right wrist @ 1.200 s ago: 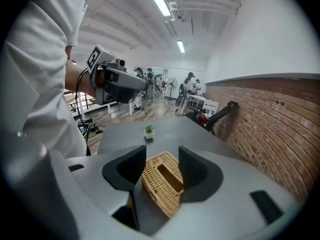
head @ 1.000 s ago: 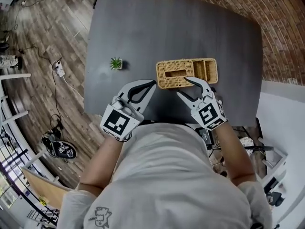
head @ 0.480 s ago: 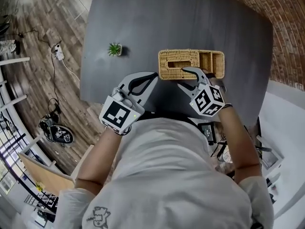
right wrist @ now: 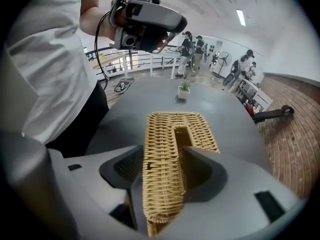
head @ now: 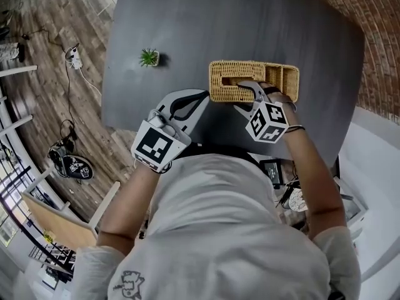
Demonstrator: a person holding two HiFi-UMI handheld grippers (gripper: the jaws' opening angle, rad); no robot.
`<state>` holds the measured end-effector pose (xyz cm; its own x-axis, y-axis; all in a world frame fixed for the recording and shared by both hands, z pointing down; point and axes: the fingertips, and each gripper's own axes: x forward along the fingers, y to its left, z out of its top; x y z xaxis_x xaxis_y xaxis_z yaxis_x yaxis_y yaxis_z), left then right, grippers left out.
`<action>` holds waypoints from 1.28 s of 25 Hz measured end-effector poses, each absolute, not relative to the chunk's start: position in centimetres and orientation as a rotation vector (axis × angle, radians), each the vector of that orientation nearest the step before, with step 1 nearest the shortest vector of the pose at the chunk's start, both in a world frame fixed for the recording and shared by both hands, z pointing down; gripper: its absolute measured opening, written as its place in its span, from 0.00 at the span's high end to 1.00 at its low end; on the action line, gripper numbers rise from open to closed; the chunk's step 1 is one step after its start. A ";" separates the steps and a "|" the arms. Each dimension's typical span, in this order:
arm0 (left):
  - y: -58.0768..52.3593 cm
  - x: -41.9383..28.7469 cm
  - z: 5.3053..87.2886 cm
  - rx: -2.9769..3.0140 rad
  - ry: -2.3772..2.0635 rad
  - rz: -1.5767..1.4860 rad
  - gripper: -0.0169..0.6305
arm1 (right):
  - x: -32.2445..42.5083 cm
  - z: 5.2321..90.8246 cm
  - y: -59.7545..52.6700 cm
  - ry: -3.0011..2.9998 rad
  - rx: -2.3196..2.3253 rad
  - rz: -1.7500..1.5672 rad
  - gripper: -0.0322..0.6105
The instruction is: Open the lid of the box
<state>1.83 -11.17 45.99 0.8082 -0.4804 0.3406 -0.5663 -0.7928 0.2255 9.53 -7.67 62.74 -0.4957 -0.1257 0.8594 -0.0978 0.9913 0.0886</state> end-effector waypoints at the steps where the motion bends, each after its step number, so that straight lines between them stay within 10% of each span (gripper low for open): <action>1: -11.2 1.8 46.1 2.677 -0.800 0.385 0.96 | 9.5 62.9 -7.7 -2.086 0.145 -0.039 0.55; 32: -11.8 0.4 46.5 2.637 -0.835 0.356 0.96 | 9.0 63.0 -7.2 -1.988 -0.028 -0.050 0.57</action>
